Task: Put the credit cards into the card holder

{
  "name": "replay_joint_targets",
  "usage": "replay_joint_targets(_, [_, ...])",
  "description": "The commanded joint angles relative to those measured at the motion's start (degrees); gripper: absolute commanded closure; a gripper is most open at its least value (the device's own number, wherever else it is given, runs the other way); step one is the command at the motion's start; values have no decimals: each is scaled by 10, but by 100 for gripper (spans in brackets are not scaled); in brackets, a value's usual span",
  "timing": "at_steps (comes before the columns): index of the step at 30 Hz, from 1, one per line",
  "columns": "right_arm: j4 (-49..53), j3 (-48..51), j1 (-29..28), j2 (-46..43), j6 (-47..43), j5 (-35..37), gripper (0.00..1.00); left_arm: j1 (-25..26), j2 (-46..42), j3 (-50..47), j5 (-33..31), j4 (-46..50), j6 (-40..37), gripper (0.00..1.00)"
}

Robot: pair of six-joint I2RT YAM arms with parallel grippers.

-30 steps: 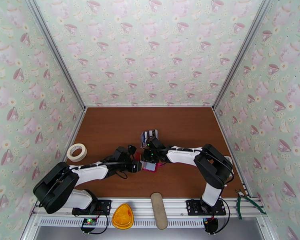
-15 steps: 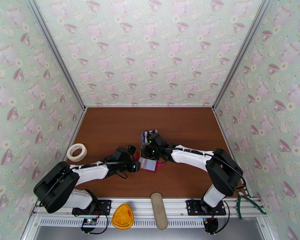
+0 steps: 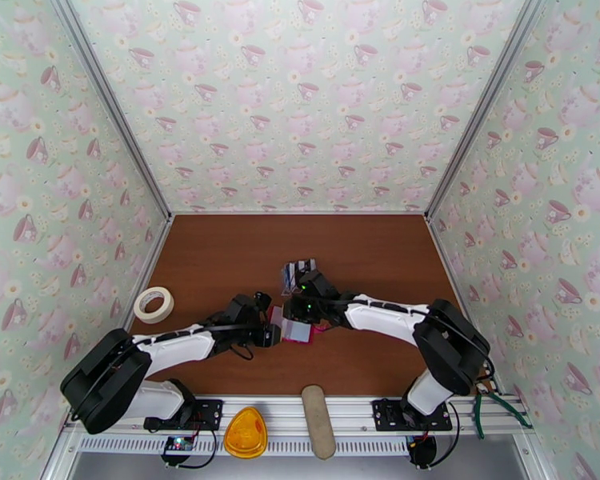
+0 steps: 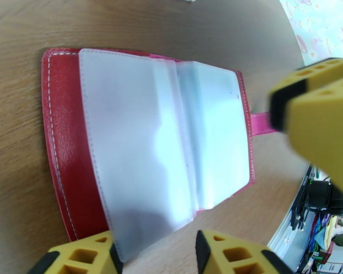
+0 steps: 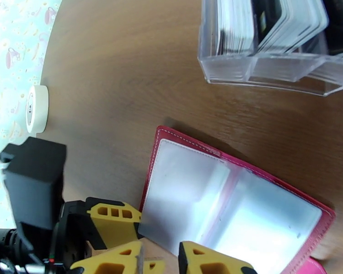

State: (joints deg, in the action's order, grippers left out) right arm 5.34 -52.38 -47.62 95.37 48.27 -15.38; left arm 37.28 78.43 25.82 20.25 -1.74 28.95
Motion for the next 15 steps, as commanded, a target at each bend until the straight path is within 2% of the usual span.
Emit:
replay_joint_targets(1, [-48, 13, -3, 28, 17, -22, 73, 5, -7, 18, -5, 17, -2, 48])
replay_joint_targets(8, [-52, 11, -4, 64, 15, -22, 73, 8, -30, 27, -17, 48, -4, 46])
replay_joint_targets(15, [-43, 1, -4, 88, 2, -20, 73, 8, -81, 35, -55, 119, -20, 41])
